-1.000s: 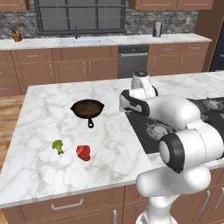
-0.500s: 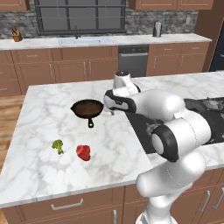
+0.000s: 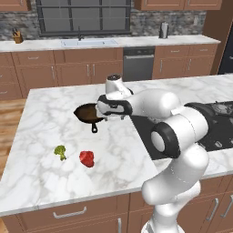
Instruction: Place both pans onto different burners. Then place the broccoli and the steak on different pans.
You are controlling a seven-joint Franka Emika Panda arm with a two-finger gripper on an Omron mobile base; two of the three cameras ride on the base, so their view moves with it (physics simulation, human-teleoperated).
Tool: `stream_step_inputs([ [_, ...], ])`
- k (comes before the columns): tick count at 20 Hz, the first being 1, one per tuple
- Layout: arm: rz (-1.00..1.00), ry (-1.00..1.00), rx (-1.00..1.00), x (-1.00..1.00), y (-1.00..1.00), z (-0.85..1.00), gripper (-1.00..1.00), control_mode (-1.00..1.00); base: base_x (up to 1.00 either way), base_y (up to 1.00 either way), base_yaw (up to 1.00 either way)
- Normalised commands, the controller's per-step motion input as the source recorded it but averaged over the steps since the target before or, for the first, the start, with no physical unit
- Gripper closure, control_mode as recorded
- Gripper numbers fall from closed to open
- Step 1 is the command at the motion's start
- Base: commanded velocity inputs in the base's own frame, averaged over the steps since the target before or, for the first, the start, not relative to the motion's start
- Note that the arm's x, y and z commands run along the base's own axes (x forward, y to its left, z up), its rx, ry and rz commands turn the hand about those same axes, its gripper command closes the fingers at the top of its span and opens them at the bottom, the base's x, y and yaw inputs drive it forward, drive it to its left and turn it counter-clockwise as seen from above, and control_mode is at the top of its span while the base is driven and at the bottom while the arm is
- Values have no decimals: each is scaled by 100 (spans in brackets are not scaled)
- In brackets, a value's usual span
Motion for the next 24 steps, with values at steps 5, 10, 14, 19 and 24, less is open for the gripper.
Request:
stream_step_inputs([
  [5,1,3,0,25,54,-10,-100,-100,0,0,0],
  [10,0,2,0,36,51,-14,-100,-100,0,0,0],
  [14,0,1,0,41,38,-14,-100,-100,0,0,0],
  [19,0,4,1,31,25,-21,-100,-100,0,0,0],
  [24,0,0,0,27,10,-24,-100,-100,0,0,0],
])
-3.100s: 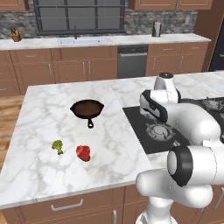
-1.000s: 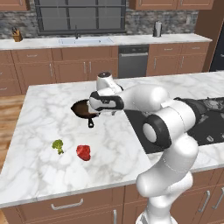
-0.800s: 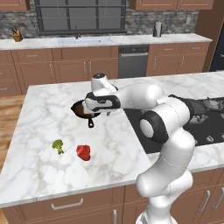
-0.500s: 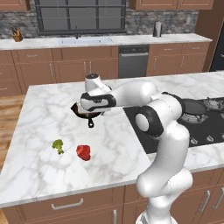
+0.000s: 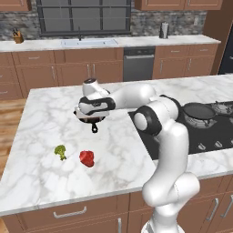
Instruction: Place both pans onto different burners. Then place the broccoli and the steak on different pans.
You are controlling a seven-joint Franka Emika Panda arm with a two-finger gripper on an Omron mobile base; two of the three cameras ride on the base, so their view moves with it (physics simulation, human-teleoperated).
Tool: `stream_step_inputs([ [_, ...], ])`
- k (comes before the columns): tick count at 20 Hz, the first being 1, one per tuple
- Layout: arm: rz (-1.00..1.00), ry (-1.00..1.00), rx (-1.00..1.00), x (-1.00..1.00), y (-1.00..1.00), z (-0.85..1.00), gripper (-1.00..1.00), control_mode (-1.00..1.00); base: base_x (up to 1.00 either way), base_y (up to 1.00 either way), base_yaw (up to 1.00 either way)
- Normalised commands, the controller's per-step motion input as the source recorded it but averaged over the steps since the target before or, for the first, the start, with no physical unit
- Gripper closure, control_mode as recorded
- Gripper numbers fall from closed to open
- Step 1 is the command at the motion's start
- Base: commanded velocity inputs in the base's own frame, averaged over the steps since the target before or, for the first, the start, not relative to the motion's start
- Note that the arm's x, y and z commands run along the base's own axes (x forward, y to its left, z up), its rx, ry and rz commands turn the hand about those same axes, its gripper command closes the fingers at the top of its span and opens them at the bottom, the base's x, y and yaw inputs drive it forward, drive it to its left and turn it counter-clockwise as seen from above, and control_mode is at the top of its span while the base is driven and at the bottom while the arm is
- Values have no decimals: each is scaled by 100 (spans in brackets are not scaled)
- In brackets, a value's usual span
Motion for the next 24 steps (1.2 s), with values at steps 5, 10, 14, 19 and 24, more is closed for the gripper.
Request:
stream_step_inputs([
  [5,0,1,0,17,0,-20,-100,-100,0,0,0],
  [10,0,1,0,20,0,-20,-100,-100,0,0,0],
  [14,0,0,0,21,1,-21,-100,-100,0,0,0],
  [19,0,0,0,16,0,-24,-100,-100,0,0,0],
  [24,0,0,0,10,0,-18,-100,-100,0,0,0],
])
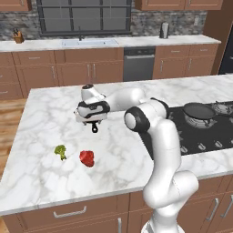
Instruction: Place both pans onto different burners. Then place the broccoli and the steak on different pans.
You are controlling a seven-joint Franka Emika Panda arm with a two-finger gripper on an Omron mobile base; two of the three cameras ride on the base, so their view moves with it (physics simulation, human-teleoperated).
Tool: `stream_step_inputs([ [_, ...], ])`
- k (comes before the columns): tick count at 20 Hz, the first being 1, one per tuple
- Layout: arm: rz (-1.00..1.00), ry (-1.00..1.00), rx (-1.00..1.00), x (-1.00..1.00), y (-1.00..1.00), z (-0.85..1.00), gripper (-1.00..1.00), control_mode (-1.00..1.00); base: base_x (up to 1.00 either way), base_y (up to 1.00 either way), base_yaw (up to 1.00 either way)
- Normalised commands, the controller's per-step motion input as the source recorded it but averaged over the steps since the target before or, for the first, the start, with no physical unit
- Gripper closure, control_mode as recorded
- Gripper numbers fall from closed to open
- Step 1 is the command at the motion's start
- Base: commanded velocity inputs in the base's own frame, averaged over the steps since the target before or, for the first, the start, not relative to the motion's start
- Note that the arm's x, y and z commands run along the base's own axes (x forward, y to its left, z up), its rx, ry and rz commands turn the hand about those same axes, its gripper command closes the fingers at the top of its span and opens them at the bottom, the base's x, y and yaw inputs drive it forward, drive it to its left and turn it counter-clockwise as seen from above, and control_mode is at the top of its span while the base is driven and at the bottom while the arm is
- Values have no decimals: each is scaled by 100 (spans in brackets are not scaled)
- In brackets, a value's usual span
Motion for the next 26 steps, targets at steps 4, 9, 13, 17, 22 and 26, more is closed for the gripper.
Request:
stream_step_inputs([
  [4,0,1,0,1,0,-17,-100,-100,0,0,0],
  [9,0,0,0,0,0,-15,-100,-100,0,0,0],
  [13,0,0,0,0,0,-19,-100,-100,0,0,0],
  [17,0,0,0,2,0,-18,-100,-100,0,0,0],
  [22,0,0,0,4,0,-19,-100,-100,0,0,0],
  [26,0,0,0,0,1,-11,100,-100,0,0,0],
])
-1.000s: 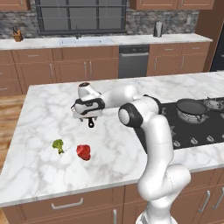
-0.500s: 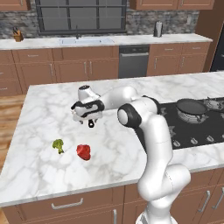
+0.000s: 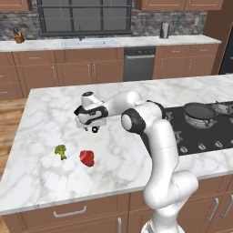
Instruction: Place both pans onto different burners. Then place the broccoli and the steak on different pans.
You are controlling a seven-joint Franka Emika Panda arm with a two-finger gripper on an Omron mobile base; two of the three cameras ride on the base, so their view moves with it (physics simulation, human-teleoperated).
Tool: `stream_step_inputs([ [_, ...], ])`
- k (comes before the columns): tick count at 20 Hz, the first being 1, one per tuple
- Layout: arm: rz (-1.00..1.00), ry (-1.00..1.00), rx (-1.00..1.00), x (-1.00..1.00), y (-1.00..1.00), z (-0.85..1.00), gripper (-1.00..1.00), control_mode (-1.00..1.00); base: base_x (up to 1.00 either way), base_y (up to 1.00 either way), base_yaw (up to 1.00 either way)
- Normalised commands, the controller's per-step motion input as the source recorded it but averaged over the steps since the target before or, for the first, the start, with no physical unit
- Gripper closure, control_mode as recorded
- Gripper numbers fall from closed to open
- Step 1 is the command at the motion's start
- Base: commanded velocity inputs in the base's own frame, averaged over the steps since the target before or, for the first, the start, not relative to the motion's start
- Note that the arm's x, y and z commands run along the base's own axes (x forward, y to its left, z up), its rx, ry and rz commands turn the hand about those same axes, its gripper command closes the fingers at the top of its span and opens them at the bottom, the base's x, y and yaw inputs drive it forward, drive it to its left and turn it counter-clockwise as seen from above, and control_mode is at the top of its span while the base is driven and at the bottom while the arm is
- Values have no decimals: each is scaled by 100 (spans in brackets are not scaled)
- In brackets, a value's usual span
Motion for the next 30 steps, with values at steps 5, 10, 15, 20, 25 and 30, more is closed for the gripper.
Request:
stream_step_inputs([
  [5,0,0,0,0,0,0,100,-100,0,0,0],
  [10,0,0,0,1,0,8,100,-100,0,0,0],
  [15,-2,0,0,0,0,47,100,-100,0,0,0],
  [20,-4,0,0,-17,-8,43,100,-100,0,0,0],
  [25,-12,0,1,-59,-33,27,100,-100,0,0,0],
  [30,-12,0,3,-79,-52,10,100,-100,0,0,0],
])
